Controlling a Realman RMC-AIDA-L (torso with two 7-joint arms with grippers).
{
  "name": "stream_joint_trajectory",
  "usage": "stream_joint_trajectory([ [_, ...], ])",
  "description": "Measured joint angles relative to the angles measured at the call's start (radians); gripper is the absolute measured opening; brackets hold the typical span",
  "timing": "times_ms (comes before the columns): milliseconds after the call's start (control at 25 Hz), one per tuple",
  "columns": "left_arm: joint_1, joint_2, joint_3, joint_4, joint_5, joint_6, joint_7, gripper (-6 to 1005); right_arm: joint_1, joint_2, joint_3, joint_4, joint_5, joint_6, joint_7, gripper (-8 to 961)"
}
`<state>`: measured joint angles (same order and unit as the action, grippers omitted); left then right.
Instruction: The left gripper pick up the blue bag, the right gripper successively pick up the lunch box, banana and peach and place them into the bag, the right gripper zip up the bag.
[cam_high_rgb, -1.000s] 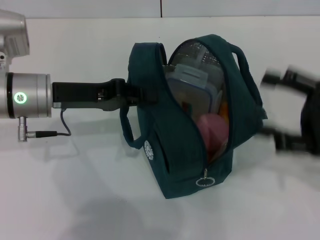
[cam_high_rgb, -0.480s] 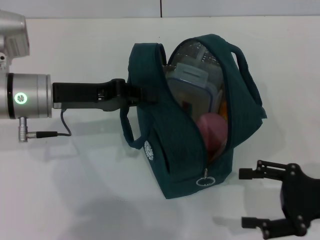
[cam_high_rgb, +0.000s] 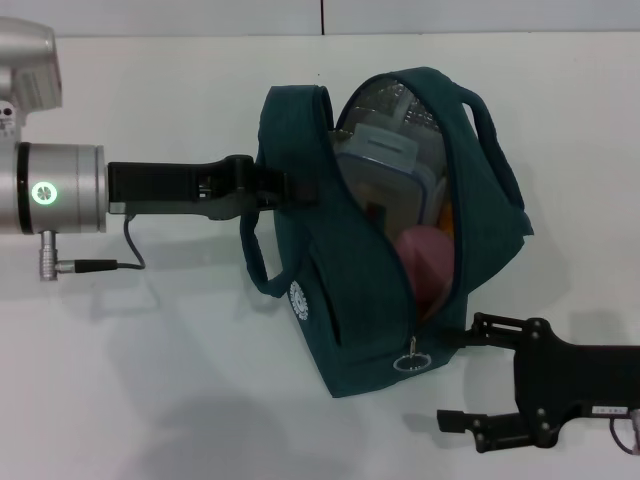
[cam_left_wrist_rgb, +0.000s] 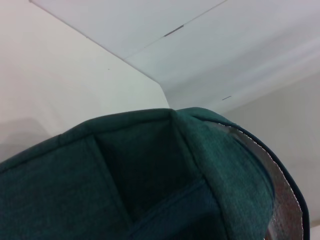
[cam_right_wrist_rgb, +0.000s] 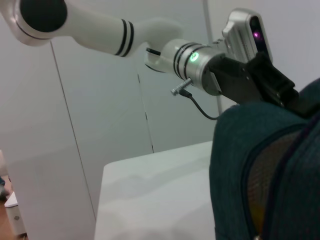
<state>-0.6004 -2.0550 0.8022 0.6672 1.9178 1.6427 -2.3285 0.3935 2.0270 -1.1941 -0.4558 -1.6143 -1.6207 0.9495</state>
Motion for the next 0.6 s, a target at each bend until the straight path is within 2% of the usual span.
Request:
stream_joint_trajectory([
  [240, -0.001, 0.001, 0.000, 0.001, -0.001, 0.000, 0.000, 55, 0.020, 0.001, -0.008, 0.016, 0.008, 0.028, 0.000, 809],
  [600, -0.002, 0.003, 0.000, 0.006, -0.002, -0.001, -0.001, 56, 0.033, 0.001, -0.111, 0.017, 0.067, 0.052, -0.001, 783],
])
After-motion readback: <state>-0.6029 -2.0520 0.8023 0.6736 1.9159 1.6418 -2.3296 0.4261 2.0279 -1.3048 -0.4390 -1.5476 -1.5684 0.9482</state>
